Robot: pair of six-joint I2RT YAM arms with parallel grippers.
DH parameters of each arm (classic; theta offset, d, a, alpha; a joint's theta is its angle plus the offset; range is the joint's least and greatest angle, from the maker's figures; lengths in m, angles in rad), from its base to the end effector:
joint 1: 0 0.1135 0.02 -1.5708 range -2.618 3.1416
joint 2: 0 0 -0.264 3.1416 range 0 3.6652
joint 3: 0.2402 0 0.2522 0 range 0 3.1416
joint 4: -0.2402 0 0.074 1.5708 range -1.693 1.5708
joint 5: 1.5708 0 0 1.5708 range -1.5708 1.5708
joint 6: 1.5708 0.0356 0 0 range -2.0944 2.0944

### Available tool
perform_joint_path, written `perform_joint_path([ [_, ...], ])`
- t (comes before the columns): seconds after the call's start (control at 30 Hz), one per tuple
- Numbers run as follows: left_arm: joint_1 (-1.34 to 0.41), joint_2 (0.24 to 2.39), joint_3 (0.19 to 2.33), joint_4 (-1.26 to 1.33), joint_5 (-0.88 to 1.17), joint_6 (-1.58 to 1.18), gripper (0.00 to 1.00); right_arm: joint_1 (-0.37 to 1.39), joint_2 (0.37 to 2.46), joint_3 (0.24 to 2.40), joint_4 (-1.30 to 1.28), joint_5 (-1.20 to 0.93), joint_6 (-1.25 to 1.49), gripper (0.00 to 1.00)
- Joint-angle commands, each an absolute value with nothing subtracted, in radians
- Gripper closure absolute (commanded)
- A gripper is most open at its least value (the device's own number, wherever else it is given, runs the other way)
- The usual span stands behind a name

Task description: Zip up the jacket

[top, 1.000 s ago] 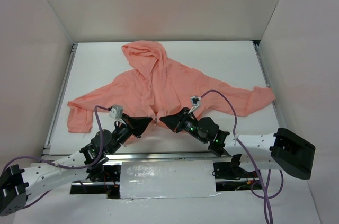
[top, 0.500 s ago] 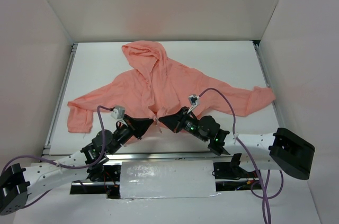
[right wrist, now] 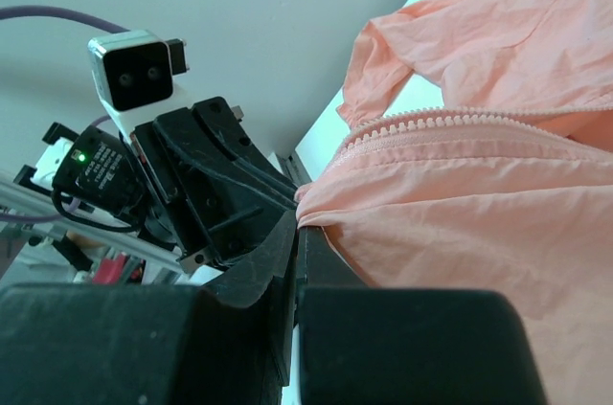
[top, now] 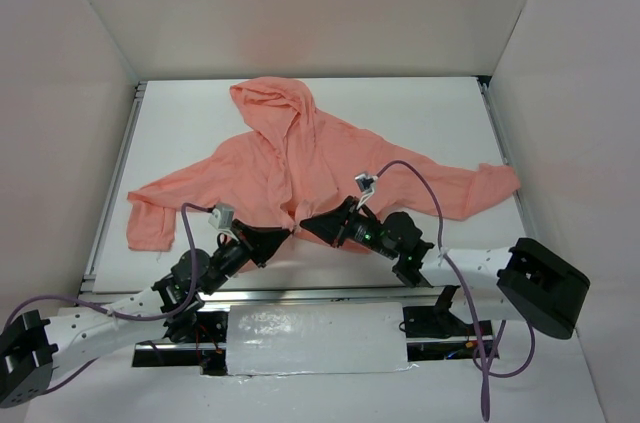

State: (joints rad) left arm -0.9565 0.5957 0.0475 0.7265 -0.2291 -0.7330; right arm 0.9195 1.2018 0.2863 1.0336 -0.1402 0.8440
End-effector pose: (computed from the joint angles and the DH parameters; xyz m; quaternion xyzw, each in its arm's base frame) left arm 0.0923 -0.1169 0.2044 -0.0161 0.6429 -0.5213 0.5609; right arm 0.1355 0.1860 0.2149 -0.0773 0.6601 0.6052 0.4383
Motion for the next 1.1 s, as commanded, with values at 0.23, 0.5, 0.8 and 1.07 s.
perform_joint_path([
  [0.23,-0.954,0.58,0.028,0.888,-0.135,-0.7,1.0,0.839,1.313,0.302,1.224,-0.356,0.838,1.0],
  [0.5,-0.954,0.604,0.011,0.931,-0.092,-0.667,1.0,0.807,1.298,0.295,1.23,-0.397,0.821,1.0],
  [0.8,-0.954,0.652,0.003,0.989,-0.054,-0.653,1.0,0.776,1.289,0.275,1.31,-0.443,0.857,1.0],
  [1.07,-0.954,0.65,-0.037,1.012,-0.043,-0.64,1.0,0.749,1.305,0.27,1.403,-0.502,0.928,1.0],
])
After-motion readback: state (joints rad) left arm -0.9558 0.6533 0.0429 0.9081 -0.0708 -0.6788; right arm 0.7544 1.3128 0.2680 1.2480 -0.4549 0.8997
